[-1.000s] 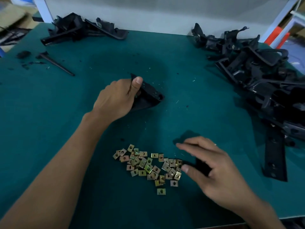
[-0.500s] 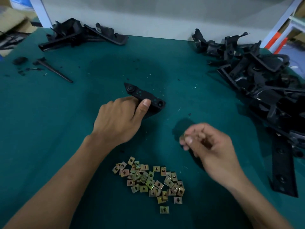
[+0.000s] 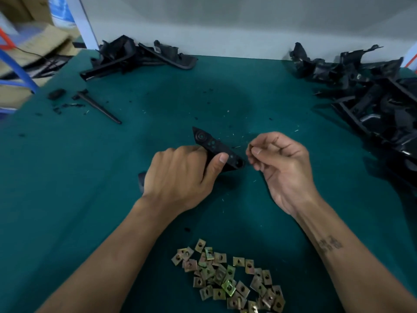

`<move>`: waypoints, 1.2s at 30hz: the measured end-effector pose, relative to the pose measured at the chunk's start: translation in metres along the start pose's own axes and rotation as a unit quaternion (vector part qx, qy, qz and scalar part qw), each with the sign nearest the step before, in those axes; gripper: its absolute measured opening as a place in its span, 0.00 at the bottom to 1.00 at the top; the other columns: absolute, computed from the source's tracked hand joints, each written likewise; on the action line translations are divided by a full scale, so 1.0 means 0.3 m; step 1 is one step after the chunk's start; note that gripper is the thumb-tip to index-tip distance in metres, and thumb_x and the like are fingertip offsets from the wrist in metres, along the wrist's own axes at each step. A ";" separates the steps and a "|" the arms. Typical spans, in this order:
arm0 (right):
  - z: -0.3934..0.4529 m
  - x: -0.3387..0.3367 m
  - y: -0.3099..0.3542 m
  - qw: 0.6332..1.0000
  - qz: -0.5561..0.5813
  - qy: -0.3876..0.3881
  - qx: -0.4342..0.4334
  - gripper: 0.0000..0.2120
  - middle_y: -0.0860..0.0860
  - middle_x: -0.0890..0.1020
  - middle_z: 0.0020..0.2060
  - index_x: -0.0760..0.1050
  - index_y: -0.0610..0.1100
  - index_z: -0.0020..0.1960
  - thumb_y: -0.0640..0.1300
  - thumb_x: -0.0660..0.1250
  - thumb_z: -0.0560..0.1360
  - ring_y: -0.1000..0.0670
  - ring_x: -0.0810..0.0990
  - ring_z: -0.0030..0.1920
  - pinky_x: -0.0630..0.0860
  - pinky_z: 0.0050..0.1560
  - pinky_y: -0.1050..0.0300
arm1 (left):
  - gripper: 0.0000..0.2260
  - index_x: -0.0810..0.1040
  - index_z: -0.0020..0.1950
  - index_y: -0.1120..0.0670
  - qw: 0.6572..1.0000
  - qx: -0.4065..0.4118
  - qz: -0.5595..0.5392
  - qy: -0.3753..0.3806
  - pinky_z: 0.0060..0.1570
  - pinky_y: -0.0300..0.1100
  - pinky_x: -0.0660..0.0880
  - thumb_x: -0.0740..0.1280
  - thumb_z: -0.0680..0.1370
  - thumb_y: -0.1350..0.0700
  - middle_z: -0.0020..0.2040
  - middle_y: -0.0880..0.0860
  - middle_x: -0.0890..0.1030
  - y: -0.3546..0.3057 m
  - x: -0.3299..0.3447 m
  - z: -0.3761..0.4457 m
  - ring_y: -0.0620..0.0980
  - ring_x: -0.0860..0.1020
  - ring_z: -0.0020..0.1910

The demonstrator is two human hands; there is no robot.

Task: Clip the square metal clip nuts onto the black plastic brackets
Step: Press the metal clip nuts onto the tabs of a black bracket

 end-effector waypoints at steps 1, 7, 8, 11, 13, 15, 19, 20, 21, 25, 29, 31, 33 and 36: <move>0.003 0.003 -0.002 1.000 0.003 0.013 0.010 0.09 0.43 0.82 0.37 0.80 0.38 0.48 0.27 0.68 0.72 0.49 0.80 0.38 0.75 0.36 0.62 | 0.23 0.52 0.31 0.48 1.000 0.003 0.001 -0.001 0.27 0.43 0.60 0.47 0.82 0.37 0.27 0.46 0.58 -0.009 0.004 0.000 0.56 0.61 0.23; 0.008 0.009 -0.005 0.999 0.010 0.021 0.025 0.08 0.43 0.83 0.37 0.83 0.38 0.44 0.31 0.73 0.66 0.49 0.82 0.39 0.76 0.37 0.62 | 0.23 0.54 0.31 0.49 1.000 0.005 -0.020 -0.005 0.28 0.43 0.58 0.48 0.82 0.39 0.28 0.48 0.63 -0.015 0.005 -0.003 0.55 0.61 0.24; 0.007 0.010 -0.006 0.999 0.014 0.022 0.025 0.08 0.44 0.83 0.37 0.84 0.39 0.44 0.32 0.73 0.66 0.49 0.81 0.40 0.76 0.39 0.62 | 0.23 0.56 0.31 0.49 1.000 0.006 -0.022 -0.002 0.28 0.43 0.58 0.48 0.82 0.40 0.28 0.48 0.63 -0.016 0.006 -0.004 0.55 0.62 0.24; 0.006 0.020 -0.010 0.999 0.014 0.035 0.029 0.08 0.46 0.84 0.38 0.87 0.41 0.44 0.34 0.73 0.67 0.51 0.80 0.41 0.76 0.42 0.61 | 0.23 0.60 0.32 0.51 1.000 0.015 -0.023 0.009 0.27 0.44 0.61 0.48 0.82 0.39 0.29 0.48 0.66 -0.019 0.011 -0.006 0.59 0.67 0.24; 0.004 0.026 -0.010 0.999 0.004 0.042 0.027 0.08 0.46 0.84 0.38 0.87 0.42 0.45 0.33 0.73 0.68 0.50 0.81 0.41 0.76 0.43 0.60 | 0.24 0.63 0.33 0.52 0.999 0.019 -0.024 0.011 0.28 0.44 0.62 0.48 0.82 0.38 0.29 0.48 0.67 -0.019 0.012 -0.003 0.59 0.69 0.25; 0.003 0.026 -0.010 0.999 -0.011 0.040 0.021 0.09 0.45 0.84 0.39 0.87 0.42 0.46 0.32 0.74 0.69 0.49 0.81 0.42 0.77 0.43 0.59 | 0.25 0.64 0.33 0.52 0.999 0.020 -0.028 0.012 0.28 0.44 0.61 0.47 0.82 0.37 0.30 0.48 0.68 -0.018 0.011 -0.002 0.59 0.69 0.26; 0.003 0.024 -0.010 1.000 -0.022 0.013 0.016 0.09 0.45 0.84 0.39 0.85 0.42 0.44 0.31 0.73 0.69 0.49 0.81 0.41 0.77 0.41 0.59 | 0.25 0.64 0.33 0.52 0.999 0.024 -0.039 0.004 0.27 0.44 0.62 0.49 0.82 0.37 0.30 0.48 0.68 -0.019 0.012 -0.004 0.58 0.68 0.26; 0.002 0.024 -0.010 1.000 -0.025 0.007 0.016 0.08 0.45 0.84 0.38 0.84 0.43 0.42 0.31 0.73 0.68 0.49 0.81 0.40 0.77 0.41 0.58 | 0.24 0.64 0.34 0.52 0.999 0.026 -0.041 0.002 0.27 0.44 0.63 0.49 0.82 0.37 0.30 0.47 0.67 -0.020 0.012 -0.004 0.58 0.69 0.26; 0.003 0.024 -0.011 0.999 -0.032 0.001 0.015 0.08 0.45 0.84 0.37 0.84 0.44 0.40 0.32 0.74 0.68 0.49 0.81 0.39 0.77 0.41 0.58 | 0.24 0.64 0.34 0.52 0.999 0.029 -0.044 0.000 0.27 0.44 0.63 0.50 0.82 0.37 0.30 0.47 0.67 -0.021 0.012 -0.002 0.59 0.70 0.26; 0.003 0.024 -0.014 0.999 -0.049 -0.012 0.011 0.07 0.46 0.84 0.36 0.84 0.45 0.38 0.33 0.75 0.67 0.49 0.80 0.38 0.78 0.43 0.57 | 0.22 0.65 0.36 0.52 0.998 0.040 -0.046 -0.004 0.28 0.43 0.62 0.52 0.82 0.39 0.32 0.50 0.74 -0.024 0.014 -0.003 0.61 0.73 0.28; 0.001 0.023 -0.012 0.998 -0.057 -0.023 0.000 0.09 0.48 0.84 0.34 0.84 0.46 0.35 0.33 0.75 0.67 0.50 0.79 0.38 0.77 0.44 0.58 | 0.25 0.69 0.36 0.53 0.999 0.032 -0.042 -0.004 0.28 0.44 0.63 0.51 0.82 0.37 0.33 0.51 0.76 -0.022 0.014 -0.002 0.61 0.74 0.29; 0.001 0.023 -0.012 0.997 -0.069 -0.027 -0.002 0.10 0.50 0.84 0.34 0.84 0.47 0.34 0.33 0.75 0.66 0.51 0.78 0.39 0.77 0.45 0.57 | 0.25 0.70 0.36 0.54 0.999 0.030 -0.043 -0.006 0.28 0.44 0.64 0.51 0.82 0.37 0.33 0.51 0.76 -0.022 0.013 -0.002 0.61 0.74 0.29; 0.001 0.023 -0.010 0.996 -0.082 -0.028 -0.007 0.10 0.51 0.84 0.35 0.84 0.48 0.34 0.33 0.74 0.66 0.51 0.79 0.39 0.76 0.46 0.57 | 0.27 0.73 0.37 0.54 0.999 0.030 -0.043 -0.006 0.28 0.44 0.64 0.50 0.82 0.37 0.34 0.50 0.77 -0.023 0.013 -0.002 0.61 0.75 0.30; -0.001 0.034 -0.001 0.994 -0.108 -0.009 -0.013 0.11 0.53 0.84 0.36 0.84 0.49 0.34 0.33 0.73 0.66 0.52 0.80 0.40 0.76 0.45 0.59 | 0.27 0.76 0.38 0.54 0.998 0.038 -0.048 -0.012 0.29 0.43 0.63 0.51 0.82 0.37 0.35 0.50 0.78 -0.025 0.011 -0.004 0.62 0.76 0.30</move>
Point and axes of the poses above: each hand's wrist, its own z-axis towards the middle knuckle, its own x-axis out of the palm, y = z × x, the point moved 7 cm from there along z, towards the middle knuckle
